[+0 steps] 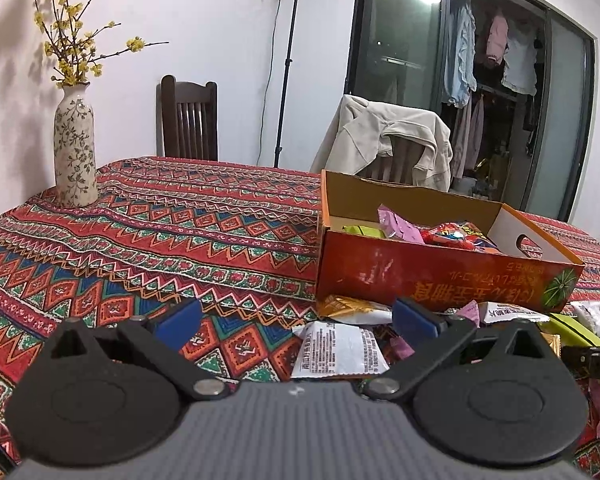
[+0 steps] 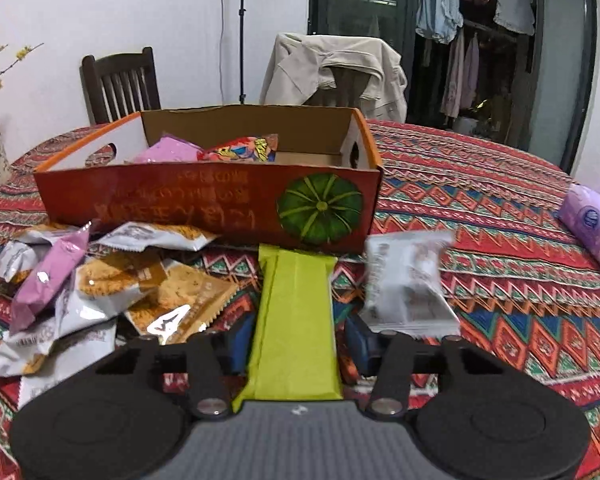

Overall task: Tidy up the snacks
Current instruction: 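Move the right gripper to the pile and grasp another green bar, then lift the green bar with the right gripper while the left gripper approaches a white packet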

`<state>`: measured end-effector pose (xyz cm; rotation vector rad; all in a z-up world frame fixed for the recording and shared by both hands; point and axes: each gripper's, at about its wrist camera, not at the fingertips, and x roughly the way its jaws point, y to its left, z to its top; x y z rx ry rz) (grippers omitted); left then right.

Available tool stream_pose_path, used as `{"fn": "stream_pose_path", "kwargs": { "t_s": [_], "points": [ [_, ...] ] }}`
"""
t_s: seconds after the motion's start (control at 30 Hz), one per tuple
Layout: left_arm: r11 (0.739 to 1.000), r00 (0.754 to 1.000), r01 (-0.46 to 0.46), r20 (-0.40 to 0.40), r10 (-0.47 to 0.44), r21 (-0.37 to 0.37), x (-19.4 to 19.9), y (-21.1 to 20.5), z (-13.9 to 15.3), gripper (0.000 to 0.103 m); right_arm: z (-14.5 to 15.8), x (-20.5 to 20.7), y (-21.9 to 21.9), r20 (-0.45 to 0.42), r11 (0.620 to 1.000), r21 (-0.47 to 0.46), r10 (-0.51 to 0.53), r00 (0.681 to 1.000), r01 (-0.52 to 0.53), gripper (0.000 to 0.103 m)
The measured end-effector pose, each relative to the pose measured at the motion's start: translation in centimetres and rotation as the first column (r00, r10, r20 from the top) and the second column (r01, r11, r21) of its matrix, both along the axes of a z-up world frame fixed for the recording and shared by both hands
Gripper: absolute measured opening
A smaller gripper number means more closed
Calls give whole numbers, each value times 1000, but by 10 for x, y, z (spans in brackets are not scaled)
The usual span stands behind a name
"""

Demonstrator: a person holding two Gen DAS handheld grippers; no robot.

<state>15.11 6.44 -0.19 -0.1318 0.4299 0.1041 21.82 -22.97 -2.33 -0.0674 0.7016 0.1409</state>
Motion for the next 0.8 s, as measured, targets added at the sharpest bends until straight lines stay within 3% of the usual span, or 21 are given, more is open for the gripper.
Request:
{"fn": "stream_pose_path", "kwargs": {
  "t_s": [0.13,0.33,0.6,0.8],
  "points": [
    [1000,1000,-1,-3,1,-4,1,1,0,103,-1,-2,2,15,1000,6,10,1000,-10,38],
    [1000,1000,-6,-10,6,1,2,0,-1,103,-1,-12,-1,67,999,39,7,998,-10,37],
    [1000,999,-25,-23,26,17,4,-2,-2,103,11,-34,-13,206,993,120,-31,978,6,37],
    [999,998,-33,-45,34,33,3,-3,5,103,16,-35,-17,228,989,145,-28,973,-5,37]
  ]
}}
